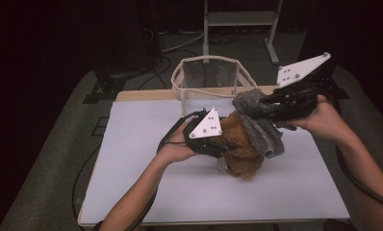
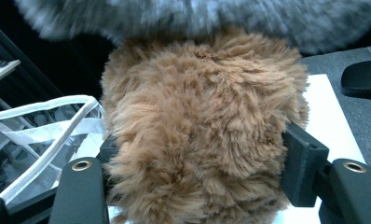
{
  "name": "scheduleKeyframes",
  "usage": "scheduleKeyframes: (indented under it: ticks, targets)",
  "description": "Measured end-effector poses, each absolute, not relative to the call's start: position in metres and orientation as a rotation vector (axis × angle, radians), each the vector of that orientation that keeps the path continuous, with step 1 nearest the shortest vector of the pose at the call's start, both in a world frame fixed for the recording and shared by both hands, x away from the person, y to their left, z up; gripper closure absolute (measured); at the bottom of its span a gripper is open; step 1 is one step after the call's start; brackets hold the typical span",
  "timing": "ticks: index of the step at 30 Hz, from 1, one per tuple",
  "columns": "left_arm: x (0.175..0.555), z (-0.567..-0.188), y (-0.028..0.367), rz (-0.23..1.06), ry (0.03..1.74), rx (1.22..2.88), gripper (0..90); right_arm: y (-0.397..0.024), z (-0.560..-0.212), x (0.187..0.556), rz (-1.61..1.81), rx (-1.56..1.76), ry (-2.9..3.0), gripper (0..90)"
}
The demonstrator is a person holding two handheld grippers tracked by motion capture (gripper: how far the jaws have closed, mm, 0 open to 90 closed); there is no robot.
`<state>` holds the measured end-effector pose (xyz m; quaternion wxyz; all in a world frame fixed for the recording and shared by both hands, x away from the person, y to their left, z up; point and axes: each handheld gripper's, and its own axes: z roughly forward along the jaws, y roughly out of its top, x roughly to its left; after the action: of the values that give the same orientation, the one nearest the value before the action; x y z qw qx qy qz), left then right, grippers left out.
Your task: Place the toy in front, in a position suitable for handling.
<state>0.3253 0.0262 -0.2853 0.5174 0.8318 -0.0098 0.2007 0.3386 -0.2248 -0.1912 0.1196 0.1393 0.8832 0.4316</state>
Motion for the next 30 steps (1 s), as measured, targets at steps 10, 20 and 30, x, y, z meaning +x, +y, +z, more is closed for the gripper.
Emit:
scheduleKeyframes:
  ticks: [10, 20, 30]
  targets:
    - [0.322, -0.283, 0.012, 0.481, -0.067, 2.010, 32.8, -0.222, -0.201, 0.345, 1.284, 0.408, 2.628, 68.5]
    - [0.324, -0.283, 0.025, 0.482, -0.033, 2.015, 32.6, -0.225, -0.196, 0.348, 1.304, 0.426, 2.580, 68.5]
    - [0.323, -0.282, 0.039, 0.494, -0.031, 2.049, 23.8, -0.240, -0.215, 0.350, 1.404, 0.495, 2.550, 68.7]
